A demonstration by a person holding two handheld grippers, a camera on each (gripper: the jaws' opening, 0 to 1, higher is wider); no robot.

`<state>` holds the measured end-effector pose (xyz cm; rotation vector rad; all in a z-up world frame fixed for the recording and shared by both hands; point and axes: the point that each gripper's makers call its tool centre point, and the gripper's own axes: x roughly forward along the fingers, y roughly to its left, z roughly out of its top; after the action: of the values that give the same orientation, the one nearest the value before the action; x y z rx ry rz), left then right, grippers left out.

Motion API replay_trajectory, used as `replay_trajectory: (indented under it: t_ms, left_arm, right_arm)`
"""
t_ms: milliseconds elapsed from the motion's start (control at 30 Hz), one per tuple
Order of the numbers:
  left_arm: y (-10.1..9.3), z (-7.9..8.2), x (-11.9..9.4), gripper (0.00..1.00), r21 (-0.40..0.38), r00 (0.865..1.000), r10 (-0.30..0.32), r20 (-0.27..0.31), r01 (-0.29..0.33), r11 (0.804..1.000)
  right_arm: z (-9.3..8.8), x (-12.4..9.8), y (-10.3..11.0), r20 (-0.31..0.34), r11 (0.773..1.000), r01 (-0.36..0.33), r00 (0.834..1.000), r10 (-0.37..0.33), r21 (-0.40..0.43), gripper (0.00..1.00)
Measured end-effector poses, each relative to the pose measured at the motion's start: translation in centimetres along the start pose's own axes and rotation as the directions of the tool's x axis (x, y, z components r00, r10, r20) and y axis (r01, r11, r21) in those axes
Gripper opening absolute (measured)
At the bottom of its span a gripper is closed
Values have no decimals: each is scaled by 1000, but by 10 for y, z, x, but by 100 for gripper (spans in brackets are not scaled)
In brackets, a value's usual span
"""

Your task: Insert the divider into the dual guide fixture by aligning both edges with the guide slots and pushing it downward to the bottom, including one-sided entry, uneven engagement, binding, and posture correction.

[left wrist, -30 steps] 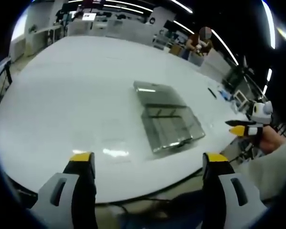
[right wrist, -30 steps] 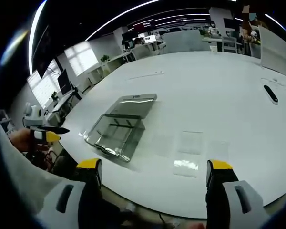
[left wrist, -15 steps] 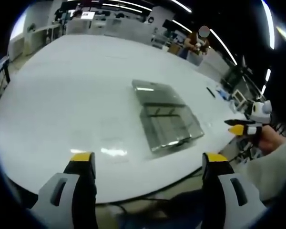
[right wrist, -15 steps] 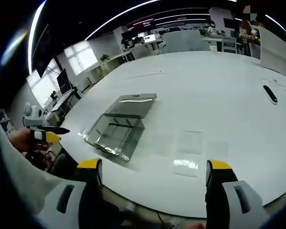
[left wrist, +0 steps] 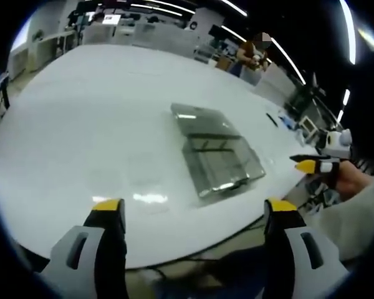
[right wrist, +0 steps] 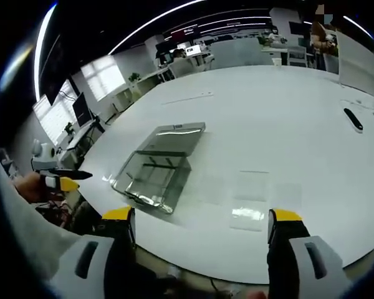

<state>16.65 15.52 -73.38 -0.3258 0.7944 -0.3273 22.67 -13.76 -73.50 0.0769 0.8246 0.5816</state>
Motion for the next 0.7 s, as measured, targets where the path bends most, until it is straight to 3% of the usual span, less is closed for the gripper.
replay_trajectory:
  t_ms: [367,700]
  left_arm:
    - [2,8,-8,88,43,997,-79,-1,79,996]
    - [-5,13,-14,87,104,985,-170,-29,172,980]
  right_arm:
    - [2,3,5,9,1000,24,1000,-24,14,85]
    - [12,2,13,34,997,76,996,-76,24,85]
